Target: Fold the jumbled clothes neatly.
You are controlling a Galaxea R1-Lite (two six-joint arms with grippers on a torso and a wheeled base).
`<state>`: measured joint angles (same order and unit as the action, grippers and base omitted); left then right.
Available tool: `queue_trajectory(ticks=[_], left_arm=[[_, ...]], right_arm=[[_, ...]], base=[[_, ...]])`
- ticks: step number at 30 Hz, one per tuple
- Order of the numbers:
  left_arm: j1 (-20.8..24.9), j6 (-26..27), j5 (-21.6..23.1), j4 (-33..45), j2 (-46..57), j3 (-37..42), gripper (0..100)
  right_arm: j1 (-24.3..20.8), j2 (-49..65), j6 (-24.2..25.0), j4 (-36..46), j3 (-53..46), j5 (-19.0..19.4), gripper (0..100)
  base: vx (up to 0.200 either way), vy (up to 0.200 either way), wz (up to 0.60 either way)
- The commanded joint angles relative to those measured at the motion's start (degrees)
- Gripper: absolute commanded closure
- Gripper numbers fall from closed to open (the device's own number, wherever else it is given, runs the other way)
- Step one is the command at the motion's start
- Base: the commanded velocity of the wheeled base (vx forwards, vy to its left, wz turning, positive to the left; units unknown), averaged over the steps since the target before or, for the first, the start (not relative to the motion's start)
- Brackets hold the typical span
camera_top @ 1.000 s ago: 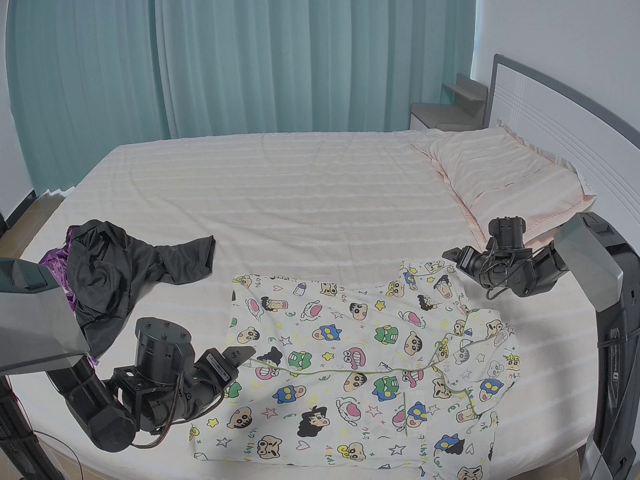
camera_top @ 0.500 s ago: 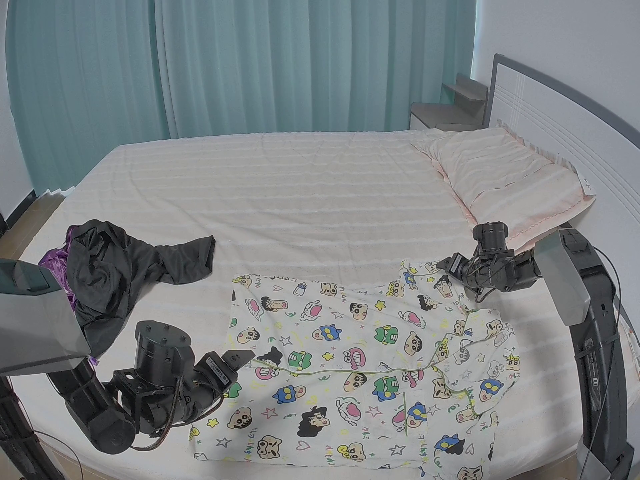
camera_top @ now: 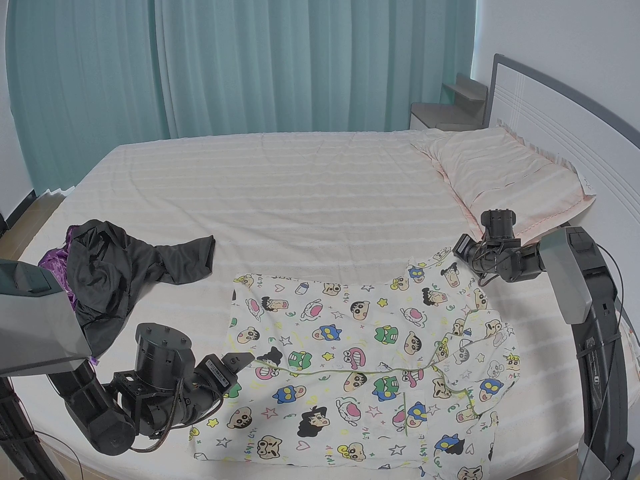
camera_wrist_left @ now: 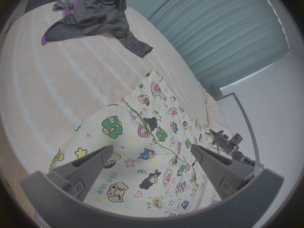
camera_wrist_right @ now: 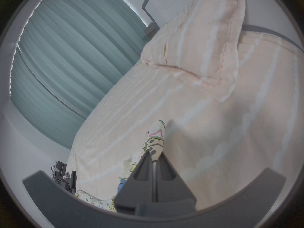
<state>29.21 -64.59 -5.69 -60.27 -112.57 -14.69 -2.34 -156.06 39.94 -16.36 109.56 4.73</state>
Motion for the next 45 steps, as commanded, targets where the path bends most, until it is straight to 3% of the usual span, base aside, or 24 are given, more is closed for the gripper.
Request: queue_trajectory(ticks=[1, 12, 13, 19, 24, 32, 33, 39, 45], left_arm=[[0.06, -0.01, -0.02, -0.02, -0.11, 0.01, 0], [0.15, -0.01, -0.02, -0.02, -0.11, 0.01, 0], [0.15, -0.01, -0.02, -0.02, -0.11, 0.01, 0], [0.15, -0.10, -0.02, -0.02, -0.11, 0.01, 0], [0.23, -0.19, 0.07, -0.02, -0.02, 0.01, 0], [0.94, -1.77, 0.16, -0.02, 0.33, 0.54, 0], [1.03, -2.30, 0.16, -0.02, 0.42, 0.98, 0], [1.03, -3.44, 0.42, -0.02, 0.42, 1.95, 0], [0.94, -3.44, 1.12, -0.02, 0.42, 2.74, 0]], right_arm=[[1.02, 0.76, -0.30, -1.39, 0.66, -0.07, 100], [1.20, -2.75, -3.02, -1.57, 2.42, -0.25, 100], [1.37, -2.84, -3.02, -1.57, 2.86, -0.25, 0], [2.52, -1.88, -3.20, -1.66, 1.98, -0.95, 0], [4.80, 1.99, -6.27, -1.83, -2.95, -1.57, 0], [7.53, 12.27, -11.46, -9.92, -22.19, -1.57, 0], [7.79, 15.97, -12.51, -14.40, -29.14, -1.48, 0], [8.58, 25.72, -12.51, -24.33, -46.28, -1.21, 0], [8.49, 33.19, -11.02, -27.94, -58.93, -0.60, 0]], base=[[0.000, 0.000, 0.00], [0.000, 0.000, 0.00], [0.000, 0.000, 0.00], [0.000, 0.000, 0.00], [0.000, 0.000, 0.00], [0.000, 0.000, 0.00], [-0.200, 0.000, 0.00], [-0.200, 0.000, 0.00], [-0.200, 0.000, 0.00]])
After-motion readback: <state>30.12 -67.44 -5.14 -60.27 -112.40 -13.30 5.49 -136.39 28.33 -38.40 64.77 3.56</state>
